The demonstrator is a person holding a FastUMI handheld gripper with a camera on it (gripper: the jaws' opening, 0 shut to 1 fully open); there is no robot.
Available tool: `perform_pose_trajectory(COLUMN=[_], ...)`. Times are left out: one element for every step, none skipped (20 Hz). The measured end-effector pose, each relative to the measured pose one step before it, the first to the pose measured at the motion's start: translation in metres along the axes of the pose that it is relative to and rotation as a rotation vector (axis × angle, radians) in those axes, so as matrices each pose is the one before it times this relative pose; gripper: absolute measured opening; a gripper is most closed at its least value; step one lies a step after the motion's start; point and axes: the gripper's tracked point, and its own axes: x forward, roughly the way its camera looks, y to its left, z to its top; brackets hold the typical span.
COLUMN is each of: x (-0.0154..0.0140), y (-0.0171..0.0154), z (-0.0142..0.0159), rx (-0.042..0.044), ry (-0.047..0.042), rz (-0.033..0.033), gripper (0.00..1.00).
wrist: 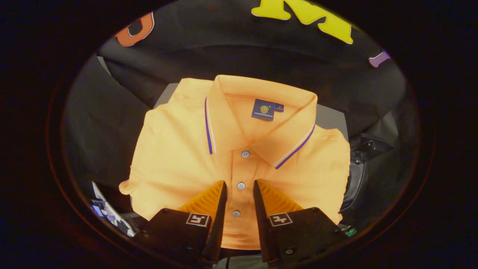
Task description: Put the clothes into the washing machine and then close the washing machine lid.
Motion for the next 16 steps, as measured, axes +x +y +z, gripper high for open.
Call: perform_pose_trajectory(x=[-0.00054,0.00141,-0.00064,-0.001,-0.00022,-0.00168,-0.00005,-0.00023,-0.00069,-0.00044,-0.00145,-0.00063,-0.00214,-0.00272,-0.0029,-0.00327], y=[-0.00202,-0.00277,0.00046,-0.00151,-0.00083,-0.00059,0.00012,-0.00018,-0.00001,-0.00019,0.00075,-0.00083,-0.00016,-0.00013,-0.00073,-0.00022], z=[0.0013,-0.00082,0.00097,-0.0001,-0.0005,0.0001,0.00203,-0.00151,-0.00021,-0.00003,-0.00002,0.00238,0.00122,-0.00082,0.00109,-0.00018], rx=[0.00726,0.00837,0.01091,0.00092,-0.00239,-0.00643,0.00747,0.01529,0.01136,0.01179,0.00974,0.0053,0.00212,0.00214,0.00131,0.00597], ry=[-0.00489,-0.0087,-0.00521,-0.00364,-0.00248,0.00001,-0.00927,-0.00626,-0.00307,0.00384,0.00895,0.00007,-0.0068,-0.01172,-0.01254,-0.00993], rz=[0.00787,0.00432,0.01363,0.01186,0.00824,0.00555,0.01066,0.01091,0.01562,0.01721,0.01845,0.01602,0.0154,0.01367,0.01295,0.01418], gripper=[0.38,0.32,0.26,0.21,0.17,0.15,0.14,0.14,0.14,0.14,0.14,0.14,0.14,0.14,0.14,0.14])
